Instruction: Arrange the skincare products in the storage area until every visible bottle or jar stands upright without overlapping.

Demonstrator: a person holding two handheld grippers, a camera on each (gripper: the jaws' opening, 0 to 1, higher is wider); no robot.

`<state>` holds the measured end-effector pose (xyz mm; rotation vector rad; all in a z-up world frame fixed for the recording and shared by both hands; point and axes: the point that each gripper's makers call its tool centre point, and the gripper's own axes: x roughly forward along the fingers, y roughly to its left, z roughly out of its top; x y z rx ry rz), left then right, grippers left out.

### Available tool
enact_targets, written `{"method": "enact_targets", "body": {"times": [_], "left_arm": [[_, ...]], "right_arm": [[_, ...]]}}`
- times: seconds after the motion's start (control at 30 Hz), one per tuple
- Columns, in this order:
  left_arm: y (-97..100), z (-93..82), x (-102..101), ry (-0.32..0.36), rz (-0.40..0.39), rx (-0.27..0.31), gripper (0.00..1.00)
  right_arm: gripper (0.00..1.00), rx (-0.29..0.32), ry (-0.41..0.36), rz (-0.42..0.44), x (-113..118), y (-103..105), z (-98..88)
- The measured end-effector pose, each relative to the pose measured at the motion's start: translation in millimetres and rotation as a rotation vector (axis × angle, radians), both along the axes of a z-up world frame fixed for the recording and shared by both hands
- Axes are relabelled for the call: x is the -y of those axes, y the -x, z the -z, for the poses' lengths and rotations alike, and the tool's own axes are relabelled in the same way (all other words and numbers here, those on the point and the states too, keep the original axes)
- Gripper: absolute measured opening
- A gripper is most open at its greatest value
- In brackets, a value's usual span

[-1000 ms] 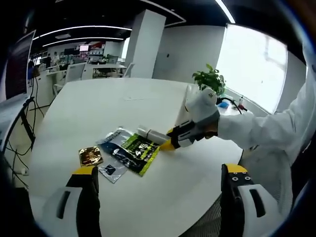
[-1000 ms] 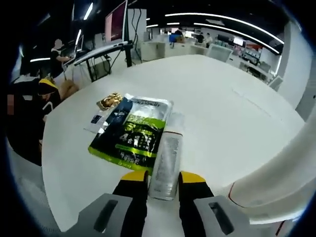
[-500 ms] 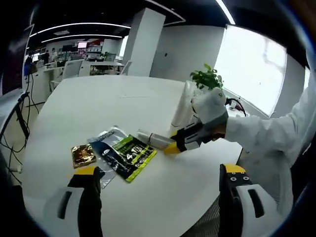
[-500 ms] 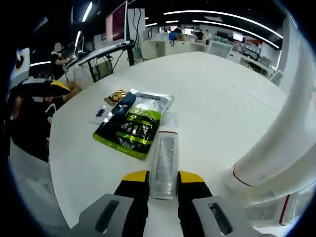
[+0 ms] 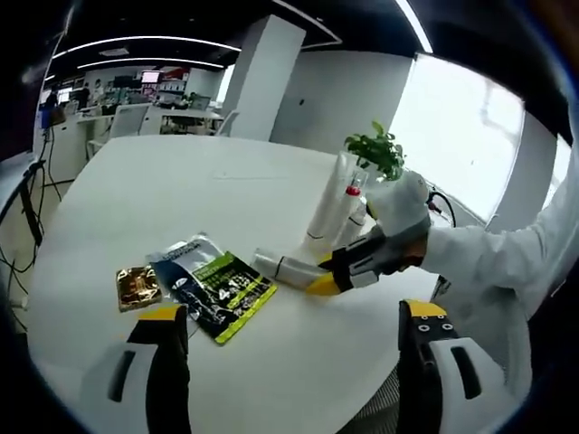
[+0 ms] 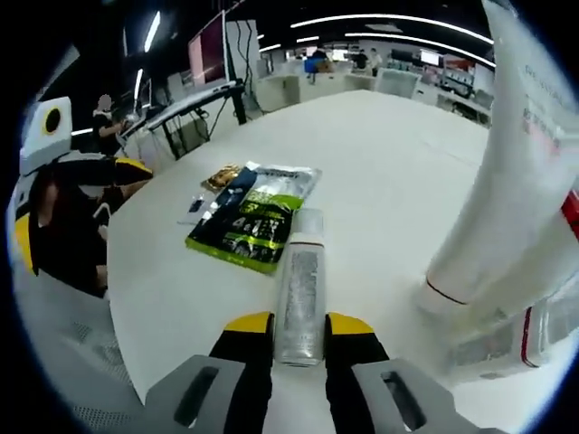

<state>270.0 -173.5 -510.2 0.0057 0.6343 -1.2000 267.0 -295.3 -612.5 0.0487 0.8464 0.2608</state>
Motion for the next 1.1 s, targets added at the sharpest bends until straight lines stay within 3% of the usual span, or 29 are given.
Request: {"method": "enact_targets", "body": {"times": [0.33, 0.57, 0.7, 0.9, 1.1], "left_arm": [[-1.4, 3.6, 19, 0.016, 0.021, -0.012, 0.87], [7.8, 6.0, 33, 0.037, 0.046, -0.064, 0.86], [5.7, 3.2, 37, 0.048, 0.034, -0.055, 0.85], [1.9, 2.1, 44, 0.104, 0.013, -0.120, 0.84], [1.6, 5.7, 47, 0.108, 0.023, -0.142, 0.83]], "right_arm": [[0.13, -0.021, -0.107, 0.053, 0, 14, 0.3], [0.13, -0.036, -0.209, 0.090, -7, 21, -0.9], [0.13, -0.046, -0.308, 0.126, -13, 26, -2.7], [0.13, -0.055, -0.422, 0.184, -13, 27, -2.1], [0.13, -0.055, -0.547, 0.237, -21, 31, -5.6]]}}
